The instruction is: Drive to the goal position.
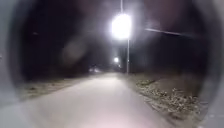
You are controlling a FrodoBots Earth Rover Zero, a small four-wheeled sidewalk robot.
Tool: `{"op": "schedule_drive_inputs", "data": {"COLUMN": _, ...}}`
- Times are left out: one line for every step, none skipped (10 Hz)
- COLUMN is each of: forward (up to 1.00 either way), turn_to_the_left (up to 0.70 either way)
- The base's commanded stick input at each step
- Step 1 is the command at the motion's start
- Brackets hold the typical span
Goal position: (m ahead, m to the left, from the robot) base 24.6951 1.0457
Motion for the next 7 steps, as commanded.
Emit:
{"op": "schedule_drive_inputs", "data": {"forward": 1.00, "turn_to_the_left": 0.00}}
{"op": "schedule_drive_inputs", "data": {"forward": 1.00, "turn_to_the_left": 0.00}}
{"op": "schedule_drive_inputs", "data": {"forward": 1.00, "turn_to_the_left": 0.00}}
{"op": "schedule_drive_inputs", "data": {"forward": 1.00, "turn_to_the_left": 0.00}}
{"op": "schedule_drive_inputs", "data": {"forward": 1.00, "turn_to_the_left": 0.00}}
{"op": "schedule_drive_inputs", "data": {"forward": 1.00, "turn_to_the_left": 0.00}}
{"op": "schedule_drive_inputs", "data": {"forward": 1.00, "turn_to_the_left": 0.00}}
